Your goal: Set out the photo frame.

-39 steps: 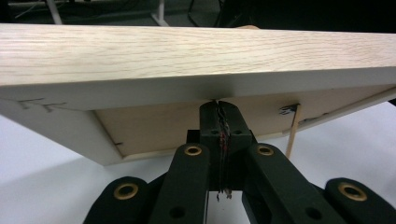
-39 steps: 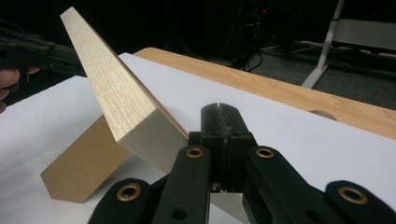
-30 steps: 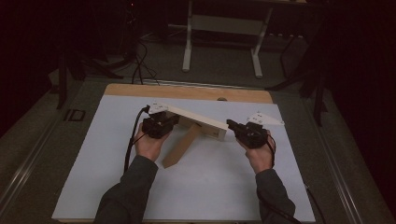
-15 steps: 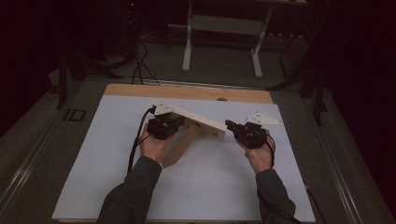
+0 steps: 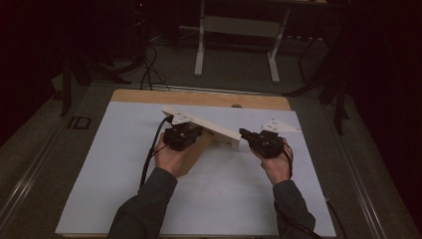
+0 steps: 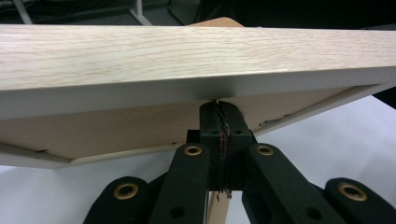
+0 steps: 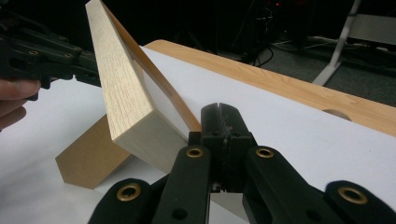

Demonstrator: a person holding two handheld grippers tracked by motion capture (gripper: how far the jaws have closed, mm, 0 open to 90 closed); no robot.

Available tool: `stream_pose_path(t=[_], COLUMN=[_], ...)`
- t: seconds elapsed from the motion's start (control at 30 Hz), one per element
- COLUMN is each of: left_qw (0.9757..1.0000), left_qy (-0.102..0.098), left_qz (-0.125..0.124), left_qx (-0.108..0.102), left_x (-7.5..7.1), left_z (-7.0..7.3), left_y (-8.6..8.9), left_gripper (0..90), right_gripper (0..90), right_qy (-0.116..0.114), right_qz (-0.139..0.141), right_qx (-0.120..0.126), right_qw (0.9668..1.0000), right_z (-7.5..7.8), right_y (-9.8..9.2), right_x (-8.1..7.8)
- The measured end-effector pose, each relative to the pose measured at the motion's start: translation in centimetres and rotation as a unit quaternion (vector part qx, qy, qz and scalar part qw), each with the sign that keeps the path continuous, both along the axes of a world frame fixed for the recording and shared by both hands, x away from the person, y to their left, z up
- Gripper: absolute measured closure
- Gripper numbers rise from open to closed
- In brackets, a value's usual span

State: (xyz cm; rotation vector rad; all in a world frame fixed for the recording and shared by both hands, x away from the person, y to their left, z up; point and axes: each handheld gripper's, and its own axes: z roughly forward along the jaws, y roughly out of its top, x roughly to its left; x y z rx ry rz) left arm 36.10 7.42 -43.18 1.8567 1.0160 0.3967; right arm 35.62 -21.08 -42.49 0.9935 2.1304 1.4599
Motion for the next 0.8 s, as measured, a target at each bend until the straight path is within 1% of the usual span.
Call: stream_pose_path(t=[0.8], left_qw=[0.9998], left_qy=[-0.002], left_qz=[-0.016], left_qx=[0.009], left_x=[-0.3], left_z=[0.0], left_y=[-1.5], left_gripper=[90.0], right_gripper=[89.8], right_qy=[0.0], right_qz=[0.02], right_qx=[-0.009], right_qw=[0.9998], right_z=[0.2], right_y=[0.7], right_x=[-0.2])
